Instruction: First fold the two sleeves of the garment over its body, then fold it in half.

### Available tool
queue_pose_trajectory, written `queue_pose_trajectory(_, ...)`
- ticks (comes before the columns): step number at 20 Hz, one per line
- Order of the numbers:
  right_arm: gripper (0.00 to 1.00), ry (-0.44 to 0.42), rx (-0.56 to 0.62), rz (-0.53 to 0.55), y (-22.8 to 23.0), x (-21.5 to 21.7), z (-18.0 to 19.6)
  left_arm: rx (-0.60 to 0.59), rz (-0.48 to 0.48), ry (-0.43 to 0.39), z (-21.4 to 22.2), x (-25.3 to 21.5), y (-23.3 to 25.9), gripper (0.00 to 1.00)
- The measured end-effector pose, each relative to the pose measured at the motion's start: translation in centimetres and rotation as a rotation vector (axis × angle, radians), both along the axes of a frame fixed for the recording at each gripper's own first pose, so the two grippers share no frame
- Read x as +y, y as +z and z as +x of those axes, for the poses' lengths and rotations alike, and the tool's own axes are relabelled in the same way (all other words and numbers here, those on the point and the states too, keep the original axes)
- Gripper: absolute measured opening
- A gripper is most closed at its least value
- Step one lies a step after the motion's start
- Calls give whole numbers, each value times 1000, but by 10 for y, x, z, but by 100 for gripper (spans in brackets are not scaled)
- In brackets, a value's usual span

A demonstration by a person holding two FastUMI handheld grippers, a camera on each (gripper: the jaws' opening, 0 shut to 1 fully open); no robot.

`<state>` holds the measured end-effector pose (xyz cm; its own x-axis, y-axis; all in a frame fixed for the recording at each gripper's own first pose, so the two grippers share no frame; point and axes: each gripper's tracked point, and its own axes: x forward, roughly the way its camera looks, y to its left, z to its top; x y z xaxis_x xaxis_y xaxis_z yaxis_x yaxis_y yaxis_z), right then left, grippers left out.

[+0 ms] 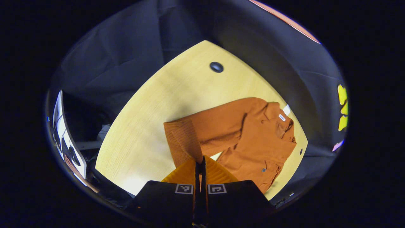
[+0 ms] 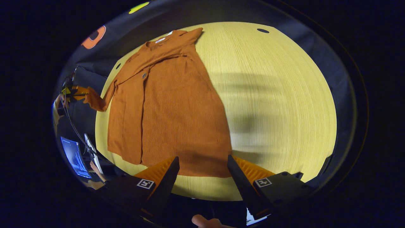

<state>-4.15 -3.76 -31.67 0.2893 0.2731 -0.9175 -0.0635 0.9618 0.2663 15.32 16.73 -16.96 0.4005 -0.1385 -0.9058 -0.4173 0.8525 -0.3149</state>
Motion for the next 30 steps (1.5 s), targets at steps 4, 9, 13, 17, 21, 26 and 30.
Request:
queue_pose_trajectory(4, 94, 16, -25, 2, 7, -9, 4, -33, 22, -103, 33, -69, 15, 3)
queue_pose_trajectory(9, 94, 7, -50, -2, 13, -31, 5, -62, 59, -252, 60, -164, 21, 0)
queue_pose_trajectory(13, 94, -18, -63, 8, 15, -56, 4, -93, 25, -316, 81, -236, 34, 3)
queue_pose_trajectory(17, 98, -54, -65, 21, 13, -83, -2, -64, 35, -408, 92, -296, 15, 3)
queue_pose_trajectory(21, 98, -88, -82, 32, 15, -106, -11, -57, 45, -473, 105, -346, -4, 3)
queue_pose_trajectory(26, 94, -105, -123, 11, 21, -126, -22, -4, 66, -462, 114, -369, -48, 4)
queue_pose_trajectory(30, 99, -134, -115, -5, 17, -138, -30, 1, 33, -411, 118, -368, -54, 9)
